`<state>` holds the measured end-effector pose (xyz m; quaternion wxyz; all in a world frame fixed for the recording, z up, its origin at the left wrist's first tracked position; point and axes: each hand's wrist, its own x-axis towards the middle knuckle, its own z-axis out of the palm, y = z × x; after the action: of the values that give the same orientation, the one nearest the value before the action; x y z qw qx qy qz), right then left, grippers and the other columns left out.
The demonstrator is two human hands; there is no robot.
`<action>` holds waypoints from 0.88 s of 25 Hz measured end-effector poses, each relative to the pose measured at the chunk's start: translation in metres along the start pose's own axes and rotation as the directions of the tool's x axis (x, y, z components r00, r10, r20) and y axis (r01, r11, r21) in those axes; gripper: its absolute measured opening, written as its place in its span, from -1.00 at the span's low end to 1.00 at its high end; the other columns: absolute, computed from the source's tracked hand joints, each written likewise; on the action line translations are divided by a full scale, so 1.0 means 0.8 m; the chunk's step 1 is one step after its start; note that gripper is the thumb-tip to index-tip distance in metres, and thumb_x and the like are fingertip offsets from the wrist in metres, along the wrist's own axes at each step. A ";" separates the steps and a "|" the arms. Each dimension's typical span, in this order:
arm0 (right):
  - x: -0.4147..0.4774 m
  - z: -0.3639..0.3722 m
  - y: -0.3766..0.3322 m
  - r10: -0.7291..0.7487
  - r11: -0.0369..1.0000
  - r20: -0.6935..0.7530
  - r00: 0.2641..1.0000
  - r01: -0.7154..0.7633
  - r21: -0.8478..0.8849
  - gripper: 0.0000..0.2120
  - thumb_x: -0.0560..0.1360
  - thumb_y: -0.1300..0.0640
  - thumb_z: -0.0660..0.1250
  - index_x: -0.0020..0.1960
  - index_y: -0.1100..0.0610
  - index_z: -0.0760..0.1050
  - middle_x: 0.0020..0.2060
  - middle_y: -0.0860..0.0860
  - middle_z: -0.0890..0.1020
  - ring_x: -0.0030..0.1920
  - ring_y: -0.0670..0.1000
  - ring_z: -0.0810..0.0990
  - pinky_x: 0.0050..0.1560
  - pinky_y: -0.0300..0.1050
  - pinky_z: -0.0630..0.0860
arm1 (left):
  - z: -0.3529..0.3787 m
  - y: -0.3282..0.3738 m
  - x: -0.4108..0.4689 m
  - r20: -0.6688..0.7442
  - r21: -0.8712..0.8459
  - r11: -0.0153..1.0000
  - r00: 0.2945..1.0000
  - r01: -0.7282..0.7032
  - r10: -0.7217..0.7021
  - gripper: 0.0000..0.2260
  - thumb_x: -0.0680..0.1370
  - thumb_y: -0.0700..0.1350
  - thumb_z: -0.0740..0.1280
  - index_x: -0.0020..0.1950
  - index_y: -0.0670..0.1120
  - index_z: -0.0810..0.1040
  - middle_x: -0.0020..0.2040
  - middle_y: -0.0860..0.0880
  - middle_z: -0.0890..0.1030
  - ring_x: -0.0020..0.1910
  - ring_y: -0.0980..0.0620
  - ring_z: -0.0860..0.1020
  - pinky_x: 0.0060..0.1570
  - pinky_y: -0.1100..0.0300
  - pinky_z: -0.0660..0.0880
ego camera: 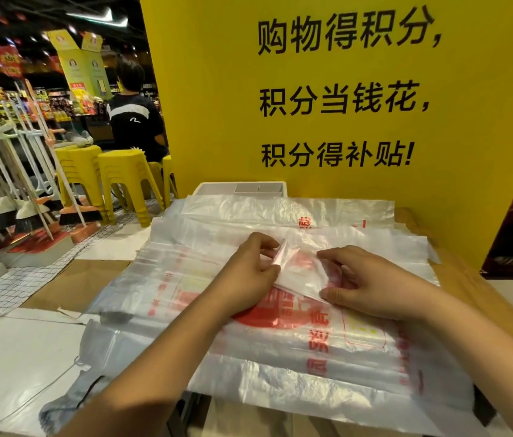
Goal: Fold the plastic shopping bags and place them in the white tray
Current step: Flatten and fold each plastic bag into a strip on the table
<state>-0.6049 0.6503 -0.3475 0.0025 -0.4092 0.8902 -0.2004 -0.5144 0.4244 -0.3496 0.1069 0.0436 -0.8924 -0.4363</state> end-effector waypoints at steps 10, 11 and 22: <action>0.066 -0.010 -0.045 0.096 0.972 0.038 0.995 -0.102 0.214 -0.76 0.43 -0.18 0.48 0.04 -0.11 0.62 -0.15 -0.12 0.65 -0.17 -0.14 0.60 -0.14 -0.23 0.49 | 0.000 -0.013 -0.001 -0.014 -0.253 0.967 1.000 0.000 -0.003 -0.86 0.61 -0.17 0.34 0.09 0.07 0.55 -0.01 0.02 0.70 -0.03 -0.07 0.68 0.02 -0.02 0.60; 0.069 -0.010 -0.045 0.108 0.966 0.089 0.990 -0.125 0.227 -0.82 0.45 -0.14 0.47 -0.01 -0.09 0.64 -0.18 -0.10 0.67 -0.20 -0.13 0.60 -0.17 -0.23 0.49 | 0.001 -0.014 0.000 -0.010 -0.245 0.969 1.000 0.010 -0.013 -0.89 0.61 -0.13 0.35 0.07 0.08 0.53 -0.05 -0.01 0.71 -0.05 -0.10 0.68 0.01 -0.07 0.60; 0.072 -0.106 0.014 0.469 0.478 0.008 0.883 -0.261 0.839 -0.97 0.56 0.32 0.32 -0.04 0.28 0.48 -0.23 0.17 0.66 -0.29 0.03 0.70 -0.25 -0.14 0.68 | -0.008 -0.015 0.002 0.286 0.308 0.935 0.954 -0.175 0.084 -0.67 0.63 0.17 0.18 0.38 0.18 0.39 0.33 0.20 0.38 0.26 0.25 0.40 0.32 0.21 0.37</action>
<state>-0.6658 0.6448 -0.2640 0.1354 -0.1346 0.7535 -0.6291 -0.5143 0.4114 -0.3551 0.0050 -0.0581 -0.9598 -0.2746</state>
